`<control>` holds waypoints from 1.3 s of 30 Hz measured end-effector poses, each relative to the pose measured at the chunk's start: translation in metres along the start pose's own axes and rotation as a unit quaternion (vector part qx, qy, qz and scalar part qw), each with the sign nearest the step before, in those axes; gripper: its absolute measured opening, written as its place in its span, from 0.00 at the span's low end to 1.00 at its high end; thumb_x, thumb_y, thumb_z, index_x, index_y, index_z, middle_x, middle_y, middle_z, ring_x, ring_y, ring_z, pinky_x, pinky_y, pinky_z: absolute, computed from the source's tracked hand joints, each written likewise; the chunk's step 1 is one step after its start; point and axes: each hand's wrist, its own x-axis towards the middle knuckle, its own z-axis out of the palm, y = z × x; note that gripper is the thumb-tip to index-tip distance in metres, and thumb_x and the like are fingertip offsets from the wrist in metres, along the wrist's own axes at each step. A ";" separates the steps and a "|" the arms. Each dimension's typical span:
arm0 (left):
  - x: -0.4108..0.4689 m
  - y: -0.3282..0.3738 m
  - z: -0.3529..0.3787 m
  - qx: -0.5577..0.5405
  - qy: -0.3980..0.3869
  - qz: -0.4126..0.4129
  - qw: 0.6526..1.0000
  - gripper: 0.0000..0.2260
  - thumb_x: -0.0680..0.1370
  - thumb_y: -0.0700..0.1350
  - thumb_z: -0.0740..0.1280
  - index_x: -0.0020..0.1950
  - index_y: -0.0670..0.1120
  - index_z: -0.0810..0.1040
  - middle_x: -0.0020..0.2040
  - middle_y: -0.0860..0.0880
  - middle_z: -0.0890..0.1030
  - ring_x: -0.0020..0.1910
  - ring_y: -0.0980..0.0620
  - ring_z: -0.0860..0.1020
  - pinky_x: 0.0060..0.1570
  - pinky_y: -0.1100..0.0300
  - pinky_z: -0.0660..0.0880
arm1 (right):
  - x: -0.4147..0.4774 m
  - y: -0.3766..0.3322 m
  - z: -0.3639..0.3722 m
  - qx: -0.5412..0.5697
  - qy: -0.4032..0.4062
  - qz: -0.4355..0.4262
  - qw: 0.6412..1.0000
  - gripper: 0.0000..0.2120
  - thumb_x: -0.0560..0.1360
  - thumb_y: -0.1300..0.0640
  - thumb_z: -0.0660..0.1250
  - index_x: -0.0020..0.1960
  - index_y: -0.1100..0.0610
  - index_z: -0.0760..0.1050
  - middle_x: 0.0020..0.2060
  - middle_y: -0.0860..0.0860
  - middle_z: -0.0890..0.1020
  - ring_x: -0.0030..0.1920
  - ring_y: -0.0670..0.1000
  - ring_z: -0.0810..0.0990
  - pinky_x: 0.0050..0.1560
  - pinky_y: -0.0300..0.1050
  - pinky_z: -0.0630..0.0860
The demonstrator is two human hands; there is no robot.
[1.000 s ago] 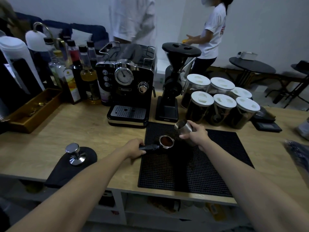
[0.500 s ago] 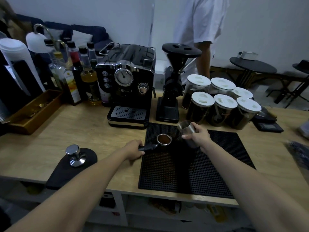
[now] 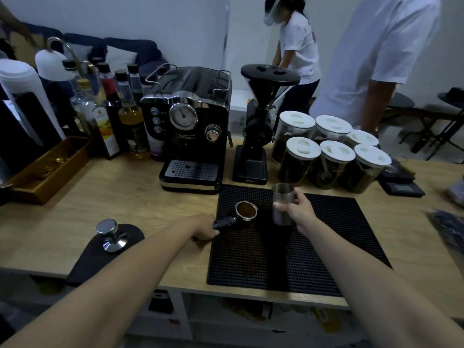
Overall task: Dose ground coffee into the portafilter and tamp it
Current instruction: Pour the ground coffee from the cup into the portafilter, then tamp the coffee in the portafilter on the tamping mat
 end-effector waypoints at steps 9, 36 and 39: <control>-0.003 0.005 0.017 -0.040 0.052 0.012 0.998 0.22 0.79 0.54 0.58 0.66 0.40 0.68 0.62 0.40 0.75 0.61 0.42 0.74 0.56 0.56 0.70 | -0.005 0.015 0.005 0.035 0.034 0.010 0.999 0.34 0.67 0.67 0.74 0.67 0.53 0.63 0.63 0.55 0.73 0.62 0.56 0.72 0.63 0.54 0.70; -0.088 -0.050 -0.037 -0.144 0.236 -0.113 0.954 0.20 0.80 0.53 0.57 0.57 0.36 0.74 0.43 0.44 0.74 0.41 0.48 0.73 0.33 0.60 0.67 | -0.033 -0.079 0.082 -0.205 -0.035 -0.140 0.968 0.16 0.73 0.59 0.70 0.59 0.58 0.74 0.61 0.58 0.74 0.60 0.58 0.74 0.59 0.50 0.73; -0.110 -0.069 -0.051 -0.162 0.281 -0.157 0.933 0.19 0.80 0.54 0.58 0.57 0.38 0.74 0.43 0.44 0.75 0.40 0.49 0.74 0.34 0.61 0.67 | -0.040 -0.080 0.111 -0.212 -0.102 -0.139 0.962 0.15 0.74 0.61 0.69 0.60 0.58 0.73 0.58 0.57 0.77 0.52 0.53 0.75 0.49 0.45 0.73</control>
